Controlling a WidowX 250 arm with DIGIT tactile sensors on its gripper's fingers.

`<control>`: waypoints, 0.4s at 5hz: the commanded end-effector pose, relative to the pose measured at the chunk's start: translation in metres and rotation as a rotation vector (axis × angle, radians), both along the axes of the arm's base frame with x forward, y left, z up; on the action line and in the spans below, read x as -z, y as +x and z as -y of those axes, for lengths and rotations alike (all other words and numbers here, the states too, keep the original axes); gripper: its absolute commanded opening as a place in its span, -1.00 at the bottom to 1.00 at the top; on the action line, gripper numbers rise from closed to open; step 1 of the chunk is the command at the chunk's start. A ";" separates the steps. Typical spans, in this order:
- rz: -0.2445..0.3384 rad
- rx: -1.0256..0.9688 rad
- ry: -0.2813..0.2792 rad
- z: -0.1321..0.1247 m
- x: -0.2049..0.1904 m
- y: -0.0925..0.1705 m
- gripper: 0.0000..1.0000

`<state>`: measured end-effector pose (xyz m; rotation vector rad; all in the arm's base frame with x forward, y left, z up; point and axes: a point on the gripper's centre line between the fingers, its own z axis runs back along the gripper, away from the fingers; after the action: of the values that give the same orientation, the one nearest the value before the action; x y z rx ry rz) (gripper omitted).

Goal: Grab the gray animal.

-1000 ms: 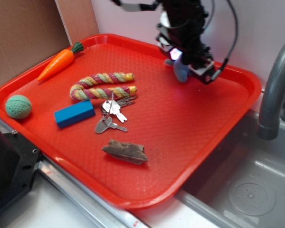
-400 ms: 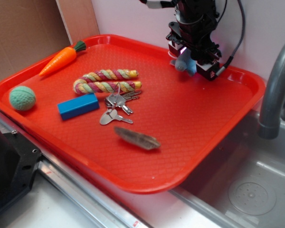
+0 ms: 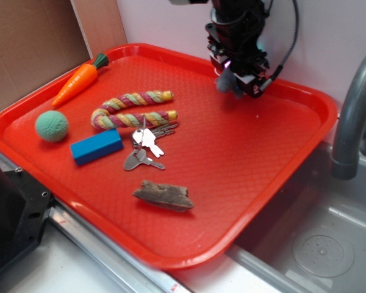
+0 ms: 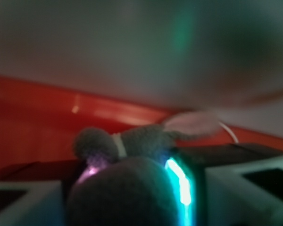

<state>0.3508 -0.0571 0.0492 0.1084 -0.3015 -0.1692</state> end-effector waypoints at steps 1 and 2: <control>-0.092 0.149 -0.189 0.035 -0.070 -0.051 -1.00; -0.190 0.145 -0.267 0.038 -0.098 -0.078 -1.00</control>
<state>0.2632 -0.0951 0.1226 -0.1862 -0.0662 -0.2715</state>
